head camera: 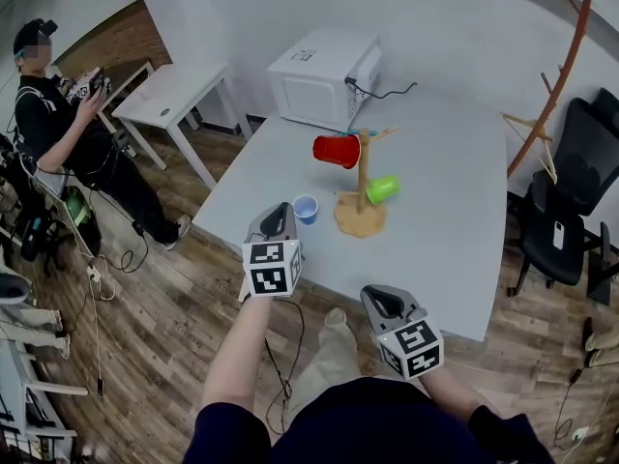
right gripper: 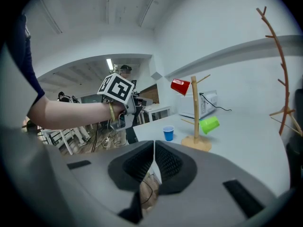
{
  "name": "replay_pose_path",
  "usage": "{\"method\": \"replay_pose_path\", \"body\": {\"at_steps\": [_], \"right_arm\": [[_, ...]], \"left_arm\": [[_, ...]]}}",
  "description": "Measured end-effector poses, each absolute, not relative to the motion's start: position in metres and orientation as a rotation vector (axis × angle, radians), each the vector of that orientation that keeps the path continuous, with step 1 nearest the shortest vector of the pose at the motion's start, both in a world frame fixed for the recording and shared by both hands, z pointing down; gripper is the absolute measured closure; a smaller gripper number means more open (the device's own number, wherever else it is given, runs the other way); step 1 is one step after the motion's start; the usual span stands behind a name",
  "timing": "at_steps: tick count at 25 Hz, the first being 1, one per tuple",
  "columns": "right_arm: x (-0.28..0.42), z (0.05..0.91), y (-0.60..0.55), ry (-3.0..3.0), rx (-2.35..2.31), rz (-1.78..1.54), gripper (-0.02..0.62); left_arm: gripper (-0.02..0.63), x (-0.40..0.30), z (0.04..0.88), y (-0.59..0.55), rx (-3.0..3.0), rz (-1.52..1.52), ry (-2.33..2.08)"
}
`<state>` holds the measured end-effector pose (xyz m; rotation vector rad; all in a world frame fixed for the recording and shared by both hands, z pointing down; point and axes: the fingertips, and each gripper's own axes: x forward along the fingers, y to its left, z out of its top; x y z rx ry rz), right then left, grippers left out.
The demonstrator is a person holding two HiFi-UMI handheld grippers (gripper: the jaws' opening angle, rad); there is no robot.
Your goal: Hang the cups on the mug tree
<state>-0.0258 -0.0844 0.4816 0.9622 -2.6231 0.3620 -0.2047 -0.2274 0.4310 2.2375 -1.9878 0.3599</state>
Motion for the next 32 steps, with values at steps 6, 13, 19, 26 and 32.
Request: {"method": "replay_pose_path", "body": {"at_steps": [6,13,19,26,32], "right_arm": [[-0.026,0.485,-0.084,-2.613,0.961,0.374,0.563],[-0.028,0.491,-0.085,-2.598,0.967,0.386,0.563],[-0.025,0.494,-0.092,-2.578,0.998,0.409,0.563],[-0.021,0.501,-0.105,-2.551,1.031,0.437,0.563],[-0.021,0.505,-0.118,-2.537,1.054,0.456,0.563]], "left_arm": [[0.586,-0.204,0.452,-0.210,2.177,0.243,-1.933],[0.586,-0.213,0.469,-0.204,2.149,0.177,-1.938],[0.583,-0.213,0.492,-0.206,2.130,0.187,-1.900],[0.447,-0.207,0.520,-0.222,2.135,0.255,-1.852],[0.336,-0.205,0.551,-0.234,2.121,0.334,-1.795]]}}
